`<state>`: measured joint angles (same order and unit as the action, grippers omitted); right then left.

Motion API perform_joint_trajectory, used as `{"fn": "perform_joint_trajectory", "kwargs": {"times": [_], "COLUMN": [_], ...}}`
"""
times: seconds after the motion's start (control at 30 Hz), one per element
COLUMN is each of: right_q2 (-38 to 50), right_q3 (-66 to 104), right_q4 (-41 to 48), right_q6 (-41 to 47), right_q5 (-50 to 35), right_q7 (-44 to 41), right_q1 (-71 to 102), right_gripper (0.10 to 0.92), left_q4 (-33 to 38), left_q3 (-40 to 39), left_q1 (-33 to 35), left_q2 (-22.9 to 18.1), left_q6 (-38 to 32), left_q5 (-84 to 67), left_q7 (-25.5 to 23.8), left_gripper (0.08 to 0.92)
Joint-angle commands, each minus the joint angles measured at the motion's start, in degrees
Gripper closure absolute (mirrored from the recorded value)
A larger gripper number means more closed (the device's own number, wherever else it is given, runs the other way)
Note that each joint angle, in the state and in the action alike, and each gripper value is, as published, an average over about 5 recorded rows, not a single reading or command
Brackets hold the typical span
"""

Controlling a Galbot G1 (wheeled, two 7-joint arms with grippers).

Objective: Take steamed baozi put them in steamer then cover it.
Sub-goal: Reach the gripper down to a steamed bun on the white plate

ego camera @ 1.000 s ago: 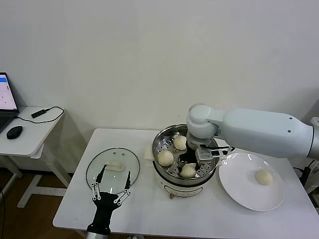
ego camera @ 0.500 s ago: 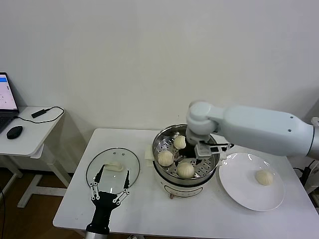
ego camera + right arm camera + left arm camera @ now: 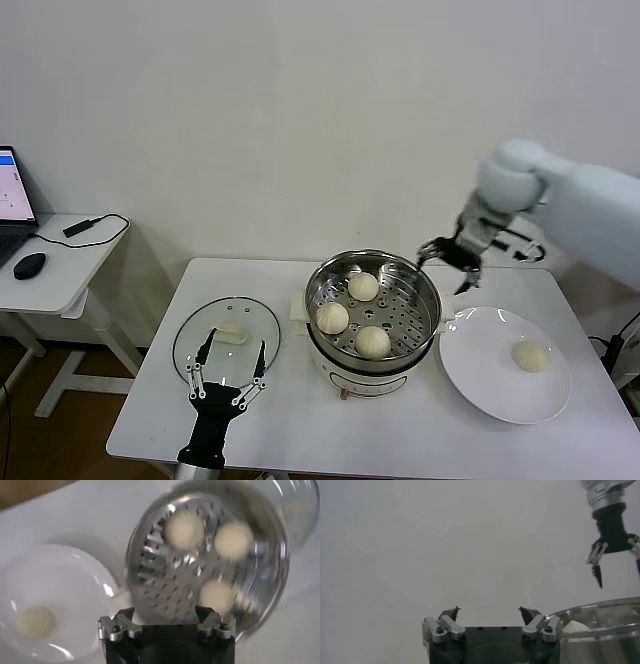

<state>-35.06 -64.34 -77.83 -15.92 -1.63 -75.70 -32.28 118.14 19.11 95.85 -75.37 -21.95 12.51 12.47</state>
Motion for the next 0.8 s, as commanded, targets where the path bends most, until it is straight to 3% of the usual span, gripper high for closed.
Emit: {"fn": "perform_joint_trajectory", "kwargs": {"times": [0.03, 0.43, 0.8], "right_q2": [9.24, 6.99, 2.44], "right_q3": [1.56, 15.86, 21.37], "right_q4": [16.43, 25.32, 28.67], "right_q6": [9.24, 7.58, 7.38], "right_q5": [-4.83, 4.13, 7.59], "right_q7": [0.8, 7.26, 10.07], "right_q1": [6.96, 30.02, 35.74], "right_gripper": [0.203, 0.203, 0.203], "left_q4": [0.23, 1.07, 1.29], "left_q3": [0.19, 0.92, 1.41], "left_q1": [0.19, 1.33, 2.04], "left_q2": [0.01, -0.17, -0.29], "left_q6": [0.18, 0.34, 0.3], "left_q5": [0.08, 0.29, 0.48], "left_q7": [-0.04, -0.03, -0.01], "left_gripper": [0.177, 0.177, 0.177]}}
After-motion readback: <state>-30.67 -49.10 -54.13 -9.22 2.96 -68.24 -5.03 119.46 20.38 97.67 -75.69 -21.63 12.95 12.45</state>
